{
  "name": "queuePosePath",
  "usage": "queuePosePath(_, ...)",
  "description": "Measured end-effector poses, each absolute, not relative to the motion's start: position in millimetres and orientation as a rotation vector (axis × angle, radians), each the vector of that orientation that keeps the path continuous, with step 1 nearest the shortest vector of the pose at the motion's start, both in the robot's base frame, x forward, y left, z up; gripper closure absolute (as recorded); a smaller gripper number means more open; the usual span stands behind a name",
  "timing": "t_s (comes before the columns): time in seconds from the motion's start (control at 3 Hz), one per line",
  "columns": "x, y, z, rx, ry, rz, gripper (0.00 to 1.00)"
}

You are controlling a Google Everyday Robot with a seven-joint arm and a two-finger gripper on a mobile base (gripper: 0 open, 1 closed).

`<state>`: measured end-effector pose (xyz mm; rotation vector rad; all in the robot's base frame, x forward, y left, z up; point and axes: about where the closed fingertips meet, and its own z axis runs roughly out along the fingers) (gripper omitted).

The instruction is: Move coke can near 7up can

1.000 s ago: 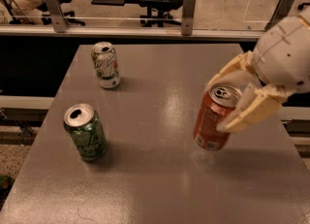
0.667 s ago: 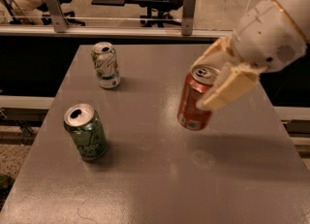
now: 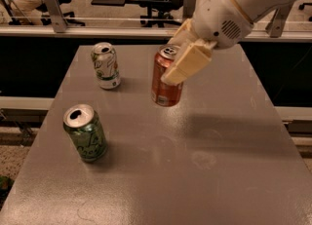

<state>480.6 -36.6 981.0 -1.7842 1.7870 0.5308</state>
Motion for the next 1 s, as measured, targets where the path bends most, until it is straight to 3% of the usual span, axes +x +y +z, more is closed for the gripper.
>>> queuePosePath(1.0, 519, 1, 973, -1.669, 1.904, 0.443, 1.0)
